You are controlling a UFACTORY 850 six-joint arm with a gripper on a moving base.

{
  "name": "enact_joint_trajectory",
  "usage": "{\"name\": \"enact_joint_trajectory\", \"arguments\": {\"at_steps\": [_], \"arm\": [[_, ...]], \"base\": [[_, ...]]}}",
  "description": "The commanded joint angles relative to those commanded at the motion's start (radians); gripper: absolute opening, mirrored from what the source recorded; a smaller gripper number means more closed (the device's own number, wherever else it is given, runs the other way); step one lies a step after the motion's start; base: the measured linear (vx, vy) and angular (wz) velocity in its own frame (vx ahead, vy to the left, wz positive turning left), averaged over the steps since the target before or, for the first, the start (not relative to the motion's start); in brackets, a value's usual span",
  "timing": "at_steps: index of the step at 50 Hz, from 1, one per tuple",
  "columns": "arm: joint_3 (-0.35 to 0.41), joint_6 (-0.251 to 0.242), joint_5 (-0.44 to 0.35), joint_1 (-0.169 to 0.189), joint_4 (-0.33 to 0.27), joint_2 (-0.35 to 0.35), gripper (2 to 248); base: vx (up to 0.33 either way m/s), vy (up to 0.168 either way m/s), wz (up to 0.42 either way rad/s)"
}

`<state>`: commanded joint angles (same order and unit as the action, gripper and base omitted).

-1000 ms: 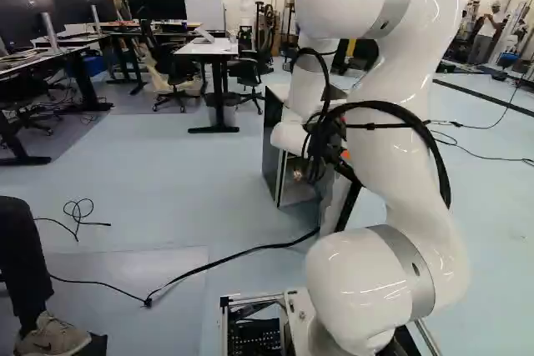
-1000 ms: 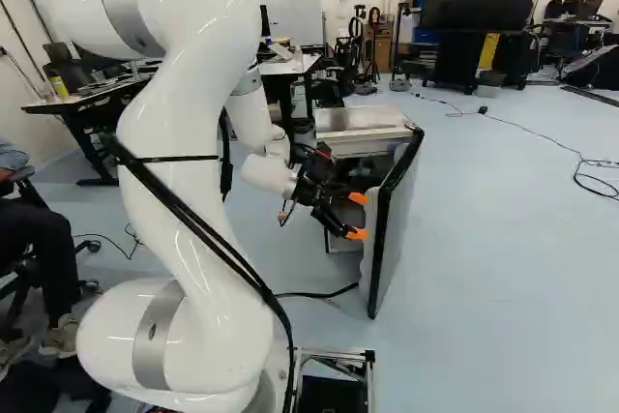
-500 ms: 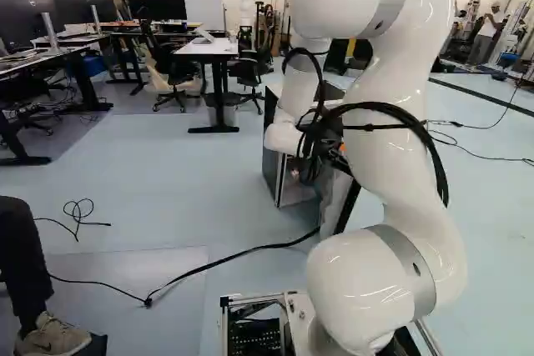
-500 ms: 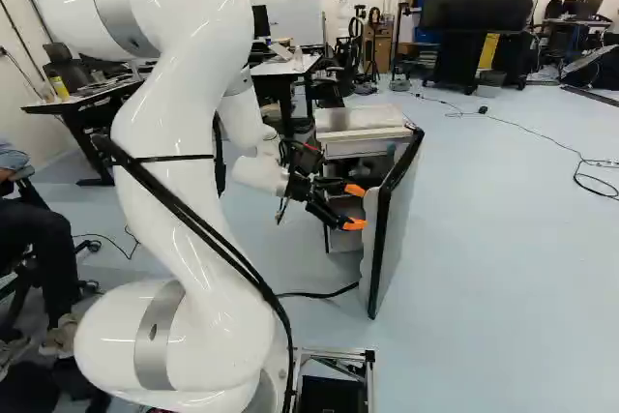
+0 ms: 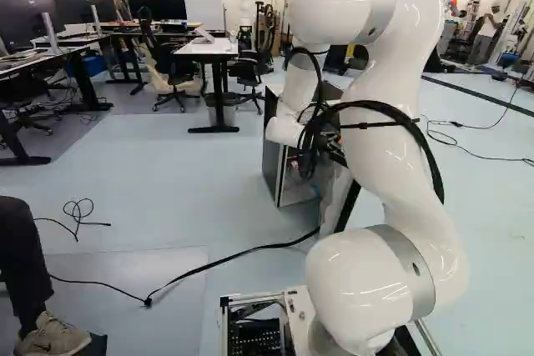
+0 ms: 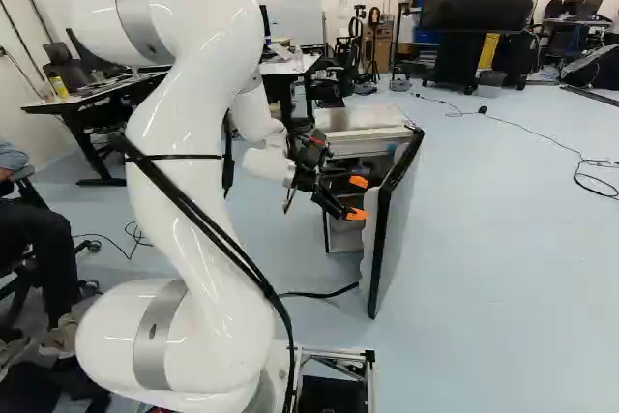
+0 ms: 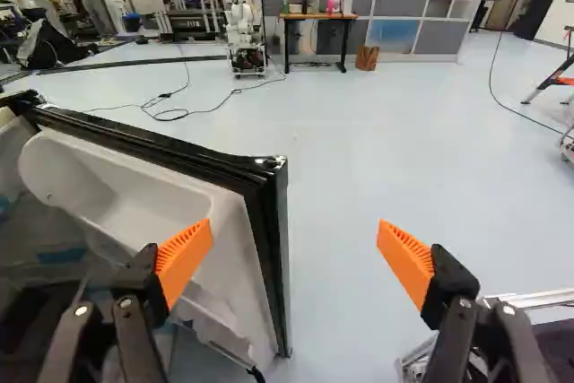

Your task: Open the fridge door

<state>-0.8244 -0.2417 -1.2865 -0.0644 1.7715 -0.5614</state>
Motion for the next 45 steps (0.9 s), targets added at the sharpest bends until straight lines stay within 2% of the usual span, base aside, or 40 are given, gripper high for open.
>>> {"name": "enact_joint_trajectory", "arguments": {"at_steps": [45], "arm": [[-0.156, 0.0, 0.0, 0.211, 0.0, -0.077, 247]], "base": [[0.0, 0.0, 0.0]]}}
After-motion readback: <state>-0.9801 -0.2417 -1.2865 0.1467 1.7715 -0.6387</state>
